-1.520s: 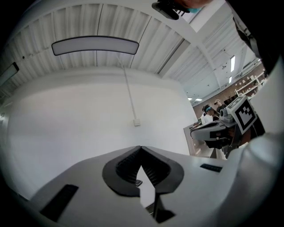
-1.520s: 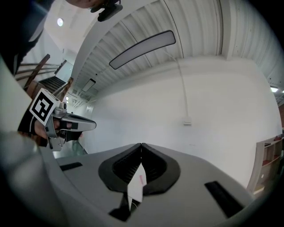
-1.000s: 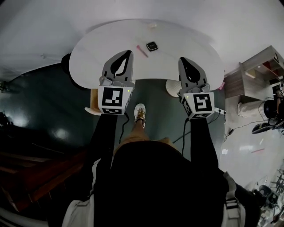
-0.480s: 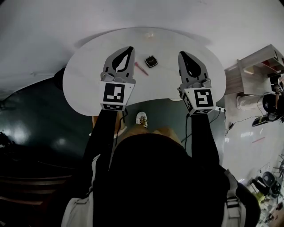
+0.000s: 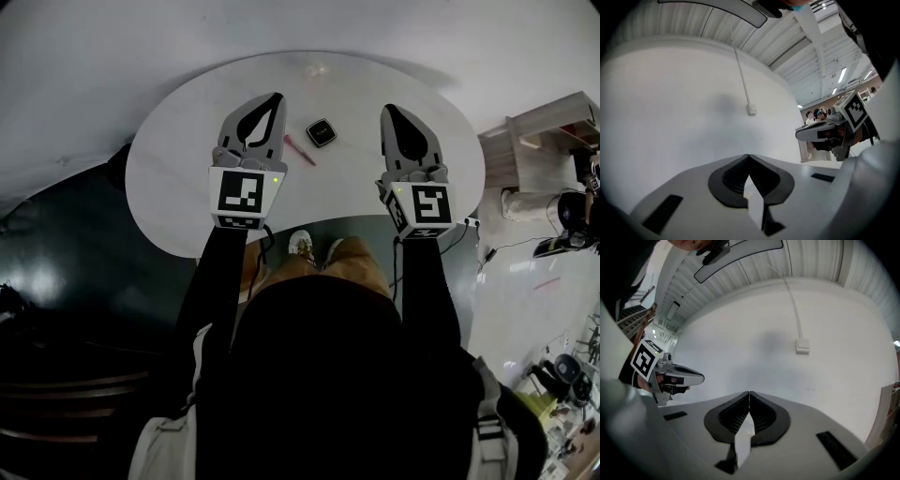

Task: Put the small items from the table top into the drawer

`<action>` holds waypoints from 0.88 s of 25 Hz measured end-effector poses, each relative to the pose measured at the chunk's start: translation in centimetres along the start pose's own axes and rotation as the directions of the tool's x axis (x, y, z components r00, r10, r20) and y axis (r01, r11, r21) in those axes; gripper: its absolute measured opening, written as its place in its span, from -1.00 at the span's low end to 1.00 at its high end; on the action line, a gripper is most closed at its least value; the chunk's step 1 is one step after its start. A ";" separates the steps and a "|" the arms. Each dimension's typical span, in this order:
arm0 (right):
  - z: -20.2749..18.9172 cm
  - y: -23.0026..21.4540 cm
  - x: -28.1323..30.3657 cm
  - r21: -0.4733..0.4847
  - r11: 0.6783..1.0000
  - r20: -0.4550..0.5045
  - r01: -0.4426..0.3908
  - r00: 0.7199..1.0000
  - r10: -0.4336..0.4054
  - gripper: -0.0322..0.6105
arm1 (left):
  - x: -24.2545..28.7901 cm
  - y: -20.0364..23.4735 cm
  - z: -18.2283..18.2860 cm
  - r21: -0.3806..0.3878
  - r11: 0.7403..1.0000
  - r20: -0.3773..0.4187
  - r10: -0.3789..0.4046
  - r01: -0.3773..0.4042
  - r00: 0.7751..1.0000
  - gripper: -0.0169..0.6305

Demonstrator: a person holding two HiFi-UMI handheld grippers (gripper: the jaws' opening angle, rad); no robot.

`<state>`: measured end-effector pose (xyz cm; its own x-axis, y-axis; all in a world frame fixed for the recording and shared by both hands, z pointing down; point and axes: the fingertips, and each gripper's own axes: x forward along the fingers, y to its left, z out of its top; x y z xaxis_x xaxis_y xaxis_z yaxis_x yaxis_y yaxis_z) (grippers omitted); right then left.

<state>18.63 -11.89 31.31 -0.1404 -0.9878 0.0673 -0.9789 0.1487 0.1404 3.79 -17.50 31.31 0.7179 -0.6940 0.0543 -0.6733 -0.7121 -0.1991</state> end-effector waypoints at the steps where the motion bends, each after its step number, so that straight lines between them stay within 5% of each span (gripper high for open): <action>1: -0.2 -0.1 0.4 0.003 1.000 -0.001 -0.003 1.000 0.003 -0.82 | 0.2 0.0 -0.2 0.004 1.000 -0.008 -0.001 0.001 1.000 -0.90; 9: -0.7 -0.4 3.5 0.018 0.997 -0.006 -0.078 0.997 0.079 -0.82 | 2.2 0.0 -1.4 0.057 0.998 -0.060 -0.011 0.014 0.998 -0.90; 12: -0.8 -0.4 4.0 0.036 0.995 -0.012 -0.092 0.996 0.093 -0.82 | 2.5 -1.2 -2.1 0.109 0.987 -0.080 -0.109 0.118 0.991 -0.90; 14: -1.0 -0.2 4.3 0.044 0.994 -0.019 -0.104 0.994 0.105 -0.82 | 2.8 -2.5 -4.0 0.157 0.959 -0.146 -0.213 0.235 0.966 -0.90; 16: -1.6 -0.5 4.5 0.048 0.993 -0.032 -0.104 0.994 0.105 -0.82 | 3.2 -3.9 -6.5 0.205 0.902 -0.233 -0.332 0.380 0.914 -0.90; 18: -2.1 -0.8 4.5 0.054 0.994 -0.040 -0.095 0.994 0.097 -0.82 | 3.3 -5.4 -9.3 0.252 0.812 -0.328 -0.440 0.526 0.836 -0.90; 22: -3.2 -1.3 3.8 0.050 0.994 -0.062 -0.092 0.993 0.095 -0.82 | 2.2 -9.2 -14.9 0.293 0.533 -0.503 -0.620 0.794 0.602 -0.75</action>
<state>19.84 -15.70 34.55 -0.2236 -0.9643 0.1418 -0.9679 0.2368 0.0841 8.93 -14.12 47.85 0.7607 -0.0302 0.6484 0.2627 -0.8991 -0.3501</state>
